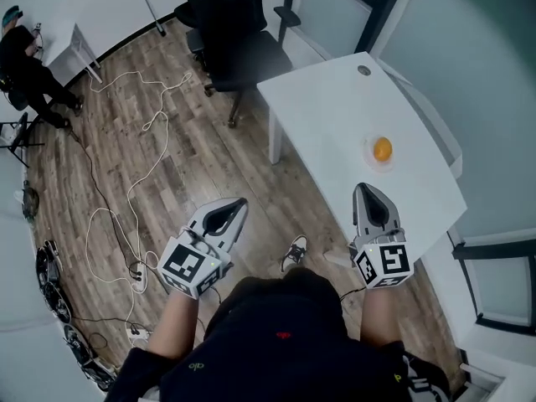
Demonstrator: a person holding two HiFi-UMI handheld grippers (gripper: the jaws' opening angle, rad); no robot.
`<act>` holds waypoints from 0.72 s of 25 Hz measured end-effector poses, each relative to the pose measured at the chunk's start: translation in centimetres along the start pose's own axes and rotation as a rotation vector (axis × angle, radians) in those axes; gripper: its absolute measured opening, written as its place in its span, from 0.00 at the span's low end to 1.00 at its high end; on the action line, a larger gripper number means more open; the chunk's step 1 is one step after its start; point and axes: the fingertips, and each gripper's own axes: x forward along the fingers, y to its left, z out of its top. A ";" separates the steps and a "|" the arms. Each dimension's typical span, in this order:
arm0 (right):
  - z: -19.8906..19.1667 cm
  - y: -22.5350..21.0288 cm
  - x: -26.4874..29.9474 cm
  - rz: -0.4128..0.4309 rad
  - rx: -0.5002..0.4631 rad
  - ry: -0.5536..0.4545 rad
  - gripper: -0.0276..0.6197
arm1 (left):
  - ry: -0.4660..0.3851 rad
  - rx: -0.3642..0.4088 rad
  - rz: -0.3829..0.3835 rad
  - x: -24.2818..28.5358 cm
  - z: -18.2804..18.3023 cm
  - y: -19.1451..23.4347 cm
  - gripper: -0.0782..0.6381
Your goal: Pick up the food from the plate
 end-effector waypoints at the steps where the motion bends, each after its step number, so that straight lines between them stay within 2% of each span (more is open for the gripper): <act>1: -0.1 -1.4 0.7 -0.006 0.006 0.001 0.08 | 0.005 0.003 -0.009 1.6 0.4 0.1 0.14; 6: -1.1 -10.7 3.0 -0.071 0.056 0.023 0.08 | 0.027 0.015 -0.053 11.3 2.8 -0.4 0.14; 11: -3.6 -19.6 3.7 -0.151 0.121 0.058 0.08 | 0.081 -0.001 -0.081 20.0 3.3 -1.5 0.14; 18: -6.8 -25.6 3.1 -0.213 0.178 0.098 0.08 | 0.140 0.016 -0.206 28.2 2.2 -4.2 0.14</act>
